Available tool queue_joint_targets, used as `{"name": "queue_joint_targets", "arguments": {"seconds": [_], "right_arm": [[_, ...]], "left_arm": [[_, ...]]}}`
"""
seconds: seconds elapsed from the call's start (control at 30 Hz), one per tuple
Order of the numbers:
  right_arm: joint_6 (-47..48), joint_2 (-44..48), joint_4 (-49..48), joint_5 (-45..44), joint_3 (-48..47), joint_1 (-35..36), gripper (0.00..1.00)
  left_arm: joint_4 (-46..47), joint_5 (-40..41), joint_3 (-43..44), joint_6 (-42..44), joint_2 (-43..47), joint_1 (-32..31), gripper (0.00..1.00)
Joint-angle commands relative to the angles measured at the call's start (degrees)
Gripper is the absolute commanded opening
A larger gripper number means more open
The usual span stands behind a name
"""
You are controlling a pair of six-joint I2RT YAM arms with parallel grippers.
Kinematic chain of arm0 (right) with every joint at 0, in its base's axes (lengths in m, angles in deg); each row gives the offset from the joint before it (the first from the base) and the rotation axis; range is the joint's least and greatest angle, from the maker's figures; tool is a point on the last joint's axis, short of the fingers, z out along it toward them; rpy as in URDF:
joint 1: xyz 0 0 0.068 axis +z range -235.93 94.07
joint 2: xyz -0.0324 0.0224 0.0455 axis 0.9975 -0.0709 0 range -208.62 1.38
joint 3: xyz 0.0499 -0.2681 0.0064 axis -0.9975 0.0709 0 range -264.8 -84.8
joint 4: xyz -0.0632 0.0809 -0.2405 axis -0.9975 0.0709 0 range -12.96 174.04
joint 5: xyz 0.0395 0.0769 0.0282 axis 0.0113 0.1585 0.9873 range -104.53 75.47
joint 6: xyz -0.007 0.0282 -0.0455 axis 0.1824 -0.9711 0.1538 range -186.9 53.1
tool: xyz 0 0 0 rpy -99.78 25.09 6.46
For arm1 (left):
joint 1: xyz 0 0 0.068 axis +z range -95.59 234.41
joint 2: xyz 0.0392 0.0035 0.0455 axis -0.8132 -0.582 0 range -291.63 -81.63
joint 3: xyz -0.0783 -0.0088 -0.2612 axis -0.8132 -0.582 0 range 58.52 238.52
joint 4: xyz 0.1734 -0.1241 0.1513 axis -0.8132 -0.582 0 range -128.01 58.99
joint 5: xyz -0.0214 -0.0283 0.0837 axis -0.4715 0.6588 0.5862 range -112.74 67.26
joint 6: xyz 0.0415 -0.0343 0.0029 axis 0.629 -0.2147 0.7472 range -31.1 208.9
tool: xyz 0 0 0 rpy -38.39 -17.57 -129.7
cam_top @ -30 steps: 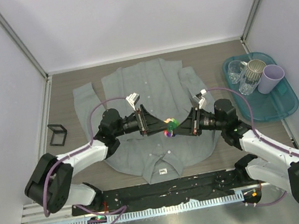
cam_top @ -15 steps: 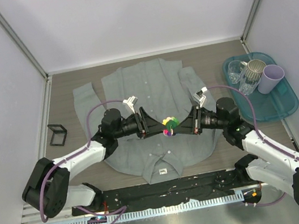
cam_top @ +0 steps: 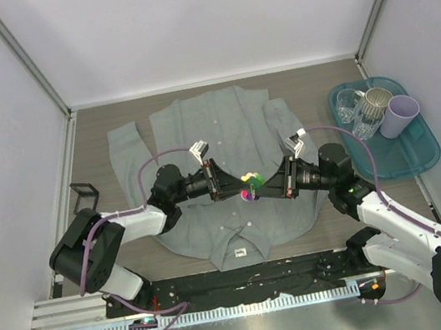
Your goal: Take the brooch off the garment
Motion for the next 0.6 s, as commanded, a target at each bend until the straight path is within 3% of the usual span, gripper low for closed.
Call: {"name": "queue_joint_targets", "arguments": {"seconds": [0.0, 0.03, 0.17, 0.37, 0.57], "right_arm": [[0.7, 0.3, -2.6, 0.5, -2.5, 0.4, 0.01], [1.0, 0.9, -2.1, 0.4, -2.7, 0.3, 0.01], [4.4, 1.7, 4.0, -2.0, -3.9, 0.4, 0.11], [4.5, 3.6, 5.2, -3.2, -3.3, 0.4, 0.37], [5.2, 4.5, 5.5, -3.7, -2.8, 0.4, 0.52]], "left_arm": [[15.4, -1.3, -1.2, -6.7, -3.7, -0.3, 0.09], [17.1, -1.1, -1.4, -7.7, -4.1, -0.3, 0.0], [19.2, -0.7, -1.7, -9.1, -5.9, -0.3, 0.0], [22.4, 0.7, -2.4, -11.2, -7.6, -0.1, 0.0], [19.4, 3.0, -3.4, -10.1, -6.6, -0.1, 0.0]]}}
